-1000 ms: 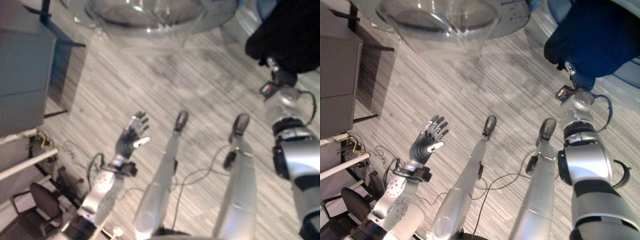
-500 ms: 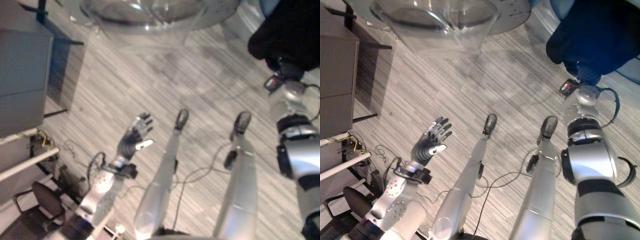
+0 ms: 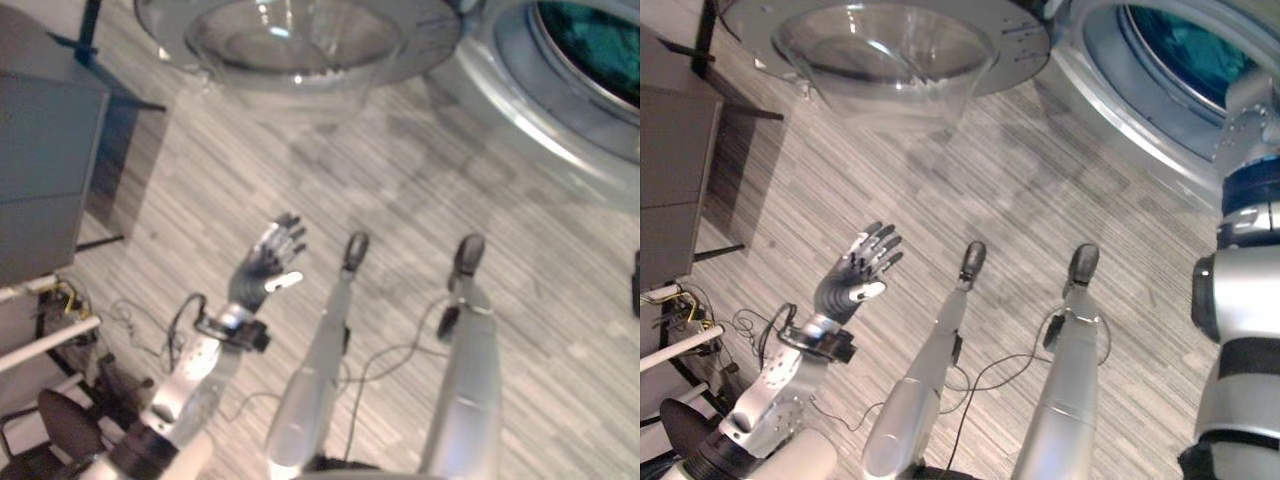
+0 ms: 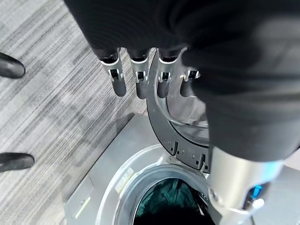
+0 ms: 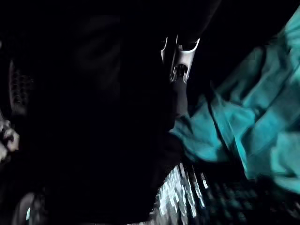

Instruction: Grab the laundry basket,head to the washer,open it,put in the laundry and shut it.

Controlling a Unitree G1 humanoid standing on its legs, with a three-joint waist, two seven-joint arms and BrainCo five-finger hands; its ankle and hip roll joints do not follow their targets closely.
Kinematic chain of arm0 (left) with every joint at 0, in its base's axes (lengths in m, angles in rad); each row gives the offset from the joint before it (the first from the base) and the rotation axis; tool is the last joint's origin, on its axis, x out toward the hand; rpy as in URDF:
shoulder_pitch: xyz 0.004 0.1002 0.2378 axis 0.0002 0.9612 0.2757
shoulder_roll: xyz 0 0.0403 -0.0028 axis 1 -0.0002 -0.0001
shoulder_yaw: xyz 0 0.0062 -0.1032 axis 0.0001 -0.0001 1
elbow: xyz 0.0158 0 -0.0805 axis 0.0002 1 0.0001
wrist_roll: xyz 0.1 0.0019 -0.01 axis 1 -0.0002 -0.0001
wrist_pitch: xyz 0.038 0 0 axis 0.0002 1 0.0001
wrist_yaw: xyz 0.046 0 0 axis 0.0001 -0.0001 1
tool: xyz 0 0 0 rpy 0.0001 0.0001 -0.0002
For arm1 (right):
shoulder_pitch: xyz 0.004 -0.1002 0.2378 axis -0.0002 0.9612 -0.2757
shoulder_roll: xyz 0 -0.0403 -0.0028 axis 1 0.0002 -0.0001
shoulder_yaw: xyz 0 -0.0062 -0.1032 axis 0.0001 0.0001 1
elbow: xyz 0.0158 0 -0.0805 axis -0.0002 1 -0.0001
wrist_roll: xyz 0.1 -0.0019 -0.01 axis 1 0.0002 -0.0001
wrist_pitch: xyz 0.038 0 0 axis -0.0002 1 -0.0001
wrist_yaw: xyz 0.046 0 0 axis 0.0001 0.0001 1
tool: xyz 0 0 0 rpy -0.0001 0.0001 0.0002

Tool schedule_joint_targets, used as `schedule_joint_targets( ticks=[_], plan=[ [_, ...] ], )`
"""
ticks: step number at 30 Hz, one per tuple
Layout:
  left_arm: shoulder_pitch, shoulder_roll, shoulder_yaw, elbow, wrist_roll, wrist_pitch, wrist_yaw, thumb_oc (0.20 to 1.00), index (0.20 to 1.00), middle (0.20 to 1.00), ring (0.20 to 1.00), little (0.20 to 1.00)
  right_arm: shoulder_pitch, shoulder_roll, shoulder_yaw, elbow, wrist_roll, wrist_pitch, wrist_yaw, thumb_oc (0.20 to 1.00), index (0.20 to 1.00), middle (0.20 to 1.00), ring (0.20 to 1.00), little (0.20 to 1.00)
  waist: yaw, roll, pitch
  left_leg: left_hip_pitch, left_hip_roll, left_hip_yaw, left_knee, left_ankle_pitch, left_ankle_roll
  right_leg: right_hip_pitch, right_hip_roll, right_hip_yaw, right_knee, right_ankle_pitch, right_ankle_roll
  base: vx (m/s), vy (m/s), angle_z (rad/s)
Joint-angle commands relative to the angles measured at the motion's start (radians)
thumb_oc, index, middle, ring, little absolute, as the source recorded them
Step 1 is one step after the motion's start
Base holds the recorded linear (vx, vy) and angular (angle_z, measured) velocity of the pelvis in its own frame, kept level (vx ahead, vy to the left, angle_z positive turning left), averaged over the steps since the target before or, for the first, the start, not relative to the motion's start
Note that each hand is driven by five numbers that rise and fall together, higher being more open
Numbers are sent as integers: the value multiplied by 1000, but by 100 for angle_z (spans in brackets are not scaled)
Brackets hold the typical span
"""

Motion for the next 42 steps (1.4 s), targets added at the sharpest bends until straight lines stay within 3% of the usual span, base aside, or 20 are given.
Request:
schedule_joint_targets(
  ticks=[1,2,4,5,6,7,8,9,10,16,22,26,35,42],
  plan=[
    [54,28,-33,-28,-16,-26,2,1000,1000,1000,1000,1000,-328,-194,194,-49,-40,26,24,1000,1000,1000,1000,1000,-2,-51,-94,166,73,86,-3,-133,-38,56,1,27,-24,-61,84,0,0,0],
    [50,33,-25,-35,-9,-27,9,1000,1000,1000,1000,1000,-307,-168,232,-25,-54,61,68,1000,1000,1000,1000,1000,-11,-57,-90,167,80,92,-3,-150,-36,50,11,41,-19,-87,87,0,0,0],
    [58,32,-20,-41,-6,-25,9,1000,1000,1000,1000,1000,-266,-159,224,-36,-50,63,88,1000,1000,1000,1000,1000,-17,-61,-79,154,81,96,-3,-131,-37,33,13,39,-20,-54,81,-10,-4,-3],
    [60,33,-21,-48,-1,-24,7,1000,1000,1000,1000,1000,-200,-141,207,-28,-66,62,100,1000,1000,1000,1000,1000,-19,-58,-78,157,86,102,-3,-149,-34,34,20,50,-18,-82,88,-29,-2,-10],
    [62,32,-21,-50,2,-26,7,1000,1000,1000,1000,1000,-152,-123,192,-27,-84,65,111,1000,1000,1000,1000,1000,-21,-57,-68,144,86,105,-3,-126,-35,19,20,47,-23,-45,82,69,-3,-11],
    [64,34,-21,-49,2,-26,7,1000,1000,1000,1000,1000,-145,-122,187,-30,-86,65,110,1000,1000,1000,1000,1000,-19,-59,-77,154,88,106,-3,-147,-33,28,23,52,-18,-79,88,-97,10,-9],
    [63,29,-22,-48,4,-27,8,1000,1000,1000,1000,1000,-114,-110,174,-39,-94,63,116,1000,1000,1000,1000,1000,-22,-57,-65,141,89,108,-3,-125,-34,14,23,49,-21,-43,82,80,-6,-9],
    [63,24,-21,-44,6,-28,9,1000,1000,1000,1000,1000,-64,-95,153,-66,-106,61,118,1000,1000,1000,1000,1000,-22,-56,-68,151,92,111,-3,-145,-30,23,27,55,-13,-77,89,-107,3,-10],
    [60,20,-21,-40,11,-28,9,1000,1000,1000,1000,1000,-9,-82,127,-109,-117,51,115,1000,1000,1000,1000,1000,-26,-54,-57,142,91,111,-3,-122,-30,10,27,51,-14,-43,82,0,0,0],
    [59,-15,7,-7,52,-49,28,1000,1000,1000,1000,1000,376,43,-98,-503,-310,-27,29,1000,1000,1000,1000,1000,-49,-44,-36,168,92,117,-3,-127,-12,37,29,44,-11,-31,80,-22,-4,-2],
    [78,-16,41,-1,85,-63,31,1000,1000,1000,1000,1000,580,133,-177,-731,-472,-38,15,1000,1000,1000,1000,1000,-63,-53,-33,194,97,127,-3,-138,-1,63,25,46,-22,-18,83,1,17,-3],
    [94,-20,69,23,113,-69,51,1000,1000,1000,1000,1000,754,250,-175,-838,-607,-9,24,1000,1000,1000,1000,1000,-80,-84,-37,224,108,143,-3,-150,15,103,29,51,-54,0,85,-3,34,-10],
    [96,-23,112,62,190,-74,117,1000,1000,1000,1000,1000,1049,457,-136,-794,-642,50,93,1000,1000,1000,1000,1000,-113,-155,-57,299,117,141,19,-179,45,265,25,42,-173,43,92,-11,13,-8],
    [124,-10,147,118,268,-57,122,1000,1000,1000,1000,1000,1271,534,-81,-676,-668,124,201,1000,1000,1000,1000,1000,-144,-256,-87,361,68,163,210,-311,77,483,-33,50,-309,113,119,14,136,-5]
  ],
)
